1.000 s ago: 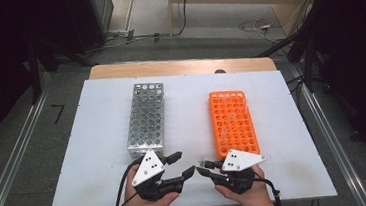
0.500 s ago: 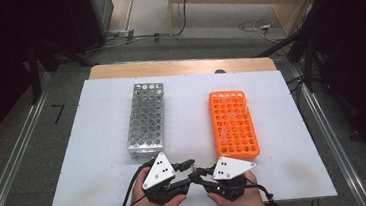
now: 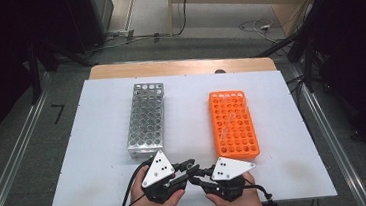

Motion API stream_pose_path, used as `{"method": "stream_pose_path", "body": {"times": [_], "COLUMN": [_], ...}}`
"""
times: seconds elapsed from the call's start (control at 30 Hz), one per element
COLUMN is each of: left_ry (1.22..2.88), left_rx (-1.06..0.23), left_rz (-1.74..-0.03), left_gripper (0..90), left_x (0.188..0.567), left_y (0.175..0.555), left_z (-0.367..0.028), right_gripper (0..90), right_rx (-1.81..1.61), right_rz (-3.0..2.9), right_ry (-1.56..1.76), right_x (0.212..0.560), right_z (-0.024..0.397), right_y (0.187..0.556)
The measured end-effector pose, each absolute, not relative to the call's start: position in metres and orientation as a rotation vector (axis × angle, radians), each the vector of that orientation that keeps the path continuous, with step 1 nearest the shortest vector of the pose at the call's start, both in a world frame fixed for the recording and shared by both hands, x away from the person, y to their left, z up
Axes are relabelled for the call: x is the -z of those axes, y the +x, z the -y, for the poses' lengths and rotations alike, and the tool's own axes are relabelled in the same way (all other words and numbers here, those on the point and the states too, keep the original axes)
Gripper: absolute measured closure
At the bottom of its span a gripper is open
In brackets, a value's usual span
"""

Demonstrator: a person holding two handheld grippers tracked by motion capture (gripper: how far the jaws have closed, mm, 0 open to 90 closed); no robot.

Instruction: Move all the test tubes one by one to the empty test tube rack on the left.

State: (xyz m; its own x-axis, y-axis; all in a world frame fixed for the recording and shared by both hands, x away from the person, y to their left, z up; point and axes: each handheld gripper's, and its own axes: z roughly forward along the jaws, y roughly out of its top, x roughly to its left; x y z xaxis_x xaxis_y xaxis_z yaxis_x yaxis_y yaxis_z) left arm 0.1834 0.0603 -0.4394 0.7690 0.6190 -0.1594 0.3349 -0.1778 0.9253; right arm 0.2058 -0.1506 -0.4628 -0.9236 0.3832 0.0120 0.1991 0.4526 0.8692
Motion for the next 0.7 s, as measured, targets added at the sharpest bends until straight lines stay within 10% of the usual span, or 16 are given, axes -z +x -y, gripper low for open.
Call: {"method": "stream_pose_path", "body": {"times": [0.7], "left_ry": [1.723], "left_rx": [-0.355], "left_rz": [-0.829], "left_gripper": [75.8], "left_x": [0.421], "left_y": [0.211], "left_z": [-0.077], "right_gripper": [27.9], "right_rx": [-1.54], "right_rz": [-2.372], "right_ry": [0.711], "right_x": [0.446], "right_z": [0.22], "right_y": [0.23]}}
